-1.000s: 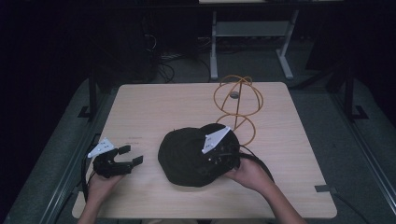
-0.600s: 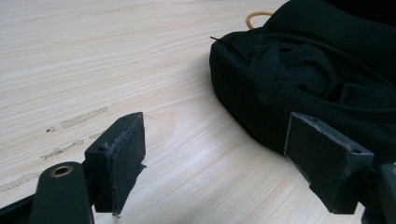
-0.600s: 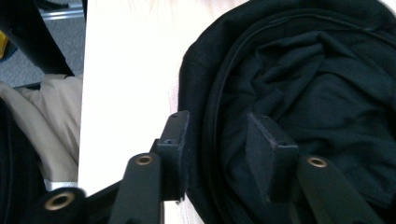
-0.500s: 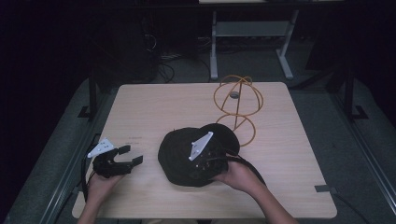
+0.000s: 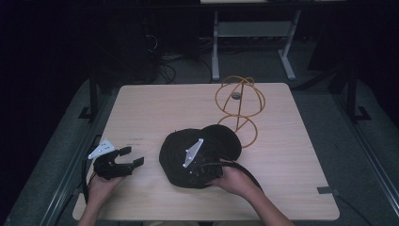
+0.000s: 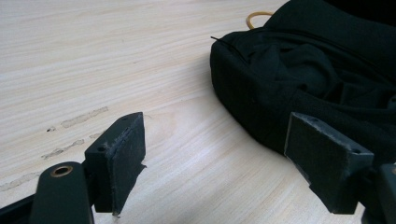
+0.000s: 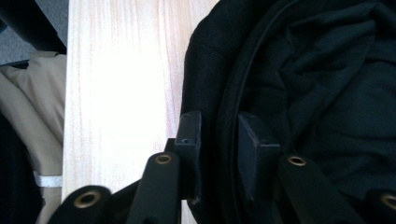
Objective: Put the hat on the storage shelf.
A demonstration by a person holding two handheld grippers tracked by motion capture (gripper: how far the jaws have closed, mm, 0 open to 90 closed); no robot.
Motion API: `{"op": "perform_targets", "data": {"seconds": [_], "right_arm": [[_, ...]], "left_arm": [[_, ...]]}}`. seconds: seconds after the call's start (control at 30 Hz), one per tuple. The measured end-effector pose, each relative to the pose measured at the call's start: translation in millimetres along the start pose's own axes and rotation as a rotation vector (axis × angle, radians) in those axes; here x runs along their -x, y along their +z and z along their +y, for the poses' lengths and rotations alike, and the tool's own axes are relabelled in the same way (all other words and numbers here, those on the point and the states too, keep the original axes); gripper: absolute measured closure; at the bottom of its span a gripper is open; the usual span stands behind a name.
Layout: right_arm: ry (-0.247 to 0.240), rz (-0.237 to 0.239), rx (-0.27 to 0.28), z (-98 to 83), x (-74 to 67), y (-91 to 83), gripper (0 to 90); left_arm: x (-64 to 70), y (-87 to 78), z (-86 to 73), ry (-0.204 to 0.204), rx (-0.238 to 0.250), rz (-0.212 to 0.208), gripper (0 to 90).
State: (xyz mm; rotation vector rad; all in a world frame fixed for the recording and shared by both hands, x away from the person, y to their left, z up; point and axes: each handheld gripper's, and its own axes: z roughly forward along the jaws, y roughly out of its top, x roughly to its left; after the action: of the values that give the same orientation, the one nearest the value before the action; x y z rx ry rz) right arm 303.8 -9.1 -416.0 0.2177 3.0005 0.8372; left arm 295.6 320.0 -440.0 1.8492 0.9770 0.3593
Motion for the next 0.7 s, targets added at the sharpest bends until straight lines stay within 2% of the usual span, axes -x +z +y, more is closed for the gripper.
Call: {"op": "perform_targets", "data": {"seconds": [0.17,0.43,0.7], "right_arm": [[-0.004,-0.015,-0.019,1.2,-2.6,5.5,75.3],[0.001,-0.032,-0.01,2.1,-5.0,-0.6,79.8],[0.014,-0.057,0.06,2.7,-5.8,-22.8,79.8]], "left_arm": [[0.2,0.5,-0.2,-0.003,-0.003,-0.003,20.1],[0.9,1.2,-0.3,-0.012,0.003,-0.012,21.0],[3.5,2.4,0.5,-0.007,0.008,-0.029,22.0]]}}
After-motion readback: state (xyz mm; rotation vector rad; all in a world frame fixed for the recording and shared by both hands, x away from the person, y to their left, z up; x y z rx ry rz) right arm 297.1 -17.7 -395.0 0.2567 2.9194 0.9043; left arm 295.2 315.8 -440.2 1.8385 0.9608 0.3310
